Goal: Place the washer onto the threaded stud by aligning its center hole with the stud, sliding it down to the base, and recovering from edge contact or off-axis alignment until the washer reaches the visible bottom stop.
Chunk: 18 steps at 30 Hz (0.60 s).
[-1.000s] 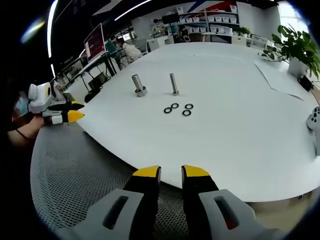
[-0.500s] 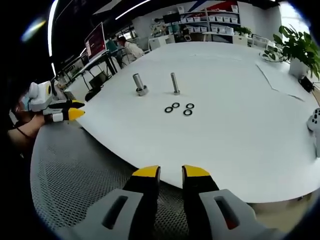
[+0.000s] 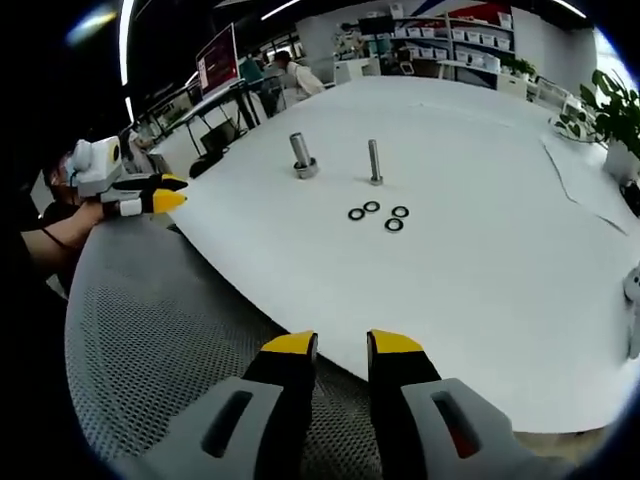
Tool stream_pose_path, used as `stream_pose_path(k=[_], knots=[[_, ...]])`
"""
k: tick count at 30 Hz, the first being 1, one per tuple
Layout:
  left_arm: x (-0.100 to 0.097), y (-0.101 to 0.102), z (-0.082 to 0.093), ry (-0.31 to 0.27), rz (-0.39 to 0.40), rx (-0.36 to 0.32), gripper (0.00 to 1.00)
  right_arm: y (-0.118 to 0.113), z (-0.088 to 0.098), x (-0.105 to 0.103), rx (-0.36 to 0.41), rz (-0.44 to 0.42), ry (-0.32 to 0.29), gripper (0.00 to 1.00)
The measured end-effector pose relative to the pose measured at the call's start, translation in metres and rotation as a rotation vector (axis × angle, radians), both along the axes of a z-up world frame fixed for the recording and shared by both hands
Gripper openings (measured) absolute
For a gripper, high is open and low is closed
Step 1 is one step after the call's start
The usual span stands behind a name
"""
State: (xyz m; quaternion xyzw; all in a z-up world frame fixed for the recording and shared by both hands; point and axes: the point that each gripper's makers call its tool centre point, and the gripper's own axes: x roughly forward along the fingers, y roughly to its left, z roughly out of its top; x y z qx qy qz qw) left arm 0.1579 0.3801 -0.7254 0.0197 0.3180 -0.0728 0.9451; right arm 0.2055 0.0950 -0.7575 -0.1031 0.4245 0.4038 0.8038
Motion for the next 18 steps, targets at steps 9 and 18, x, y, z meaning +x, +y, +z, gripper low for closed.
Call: stream_pose_path(k=[9, 18], knots=[[0.0, 0.001, 0.002, -0.014, 0.014, -0.009, 0.31, 0.027, 0.014, 0.029, -0.004, 0.099, -0.002, 0.22], [-0.002, 0.003, -0.002, 0.014, 0.023, -0.001, 0.28, 0.054, 0.008, 0.063, -0.097, 0.237, -0.049, 0.21]])
